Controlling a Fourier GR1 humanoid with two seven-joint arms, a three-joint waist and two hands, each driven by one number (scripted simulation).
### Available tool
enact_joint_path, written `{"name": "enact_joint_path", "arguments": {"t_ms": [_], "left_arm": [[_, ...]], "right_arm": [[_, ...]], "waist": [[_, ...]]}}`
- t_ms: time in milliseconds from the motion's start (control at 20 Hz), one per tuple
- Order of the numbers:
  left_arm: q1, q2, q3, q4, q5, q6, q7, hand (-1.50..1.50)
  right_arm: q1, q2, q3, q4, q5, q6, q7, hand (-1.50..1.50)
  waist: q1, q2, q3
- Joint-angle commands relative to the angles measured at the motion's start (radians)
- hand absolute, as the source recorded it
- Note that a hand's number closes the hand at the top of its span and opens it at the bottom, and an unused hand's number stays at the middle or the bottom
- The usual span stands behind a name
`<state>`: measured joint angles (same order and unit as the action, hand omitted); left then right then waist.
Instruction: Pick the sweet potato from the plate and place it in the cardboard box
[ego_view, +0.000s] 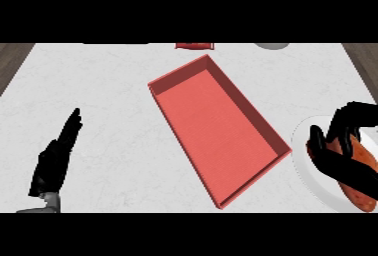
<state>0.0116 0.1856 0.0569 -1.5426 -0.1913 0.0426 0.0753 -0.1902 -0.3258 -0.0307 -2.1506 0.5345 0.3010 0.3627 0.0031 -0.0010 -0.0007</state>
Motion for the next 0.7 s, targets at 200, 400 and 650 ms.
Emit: {"name": "enact_joint_path", "arguments": {"t_ms": [200,400,650], "left_arm": [[0.009,0.014,0.018,-0.025,0.012,-0.033,0.008,0.0],[-0.01,-0.007,0.004,-0.059,-0.009,-0.013,0.059,0.0],[-0.039,-0.014,-0.001,-0.014,-0.032,-0.001,0.05,0.0]], "right_arm": [[-0.323,0.102,0.136,0.198,0.106,-0.004,0.19,1.5],[-0.398,0.158,0.172,0.322,0.146,-0.009,0.214,1.5],[-0.517,0.237,0.192,0.621,0.21,-0.105,0.153,1.5]], "waist": [[0.01,0.002,0.0],[0.006,0.001,0.0],[0.01,0.005,0.001]]}}
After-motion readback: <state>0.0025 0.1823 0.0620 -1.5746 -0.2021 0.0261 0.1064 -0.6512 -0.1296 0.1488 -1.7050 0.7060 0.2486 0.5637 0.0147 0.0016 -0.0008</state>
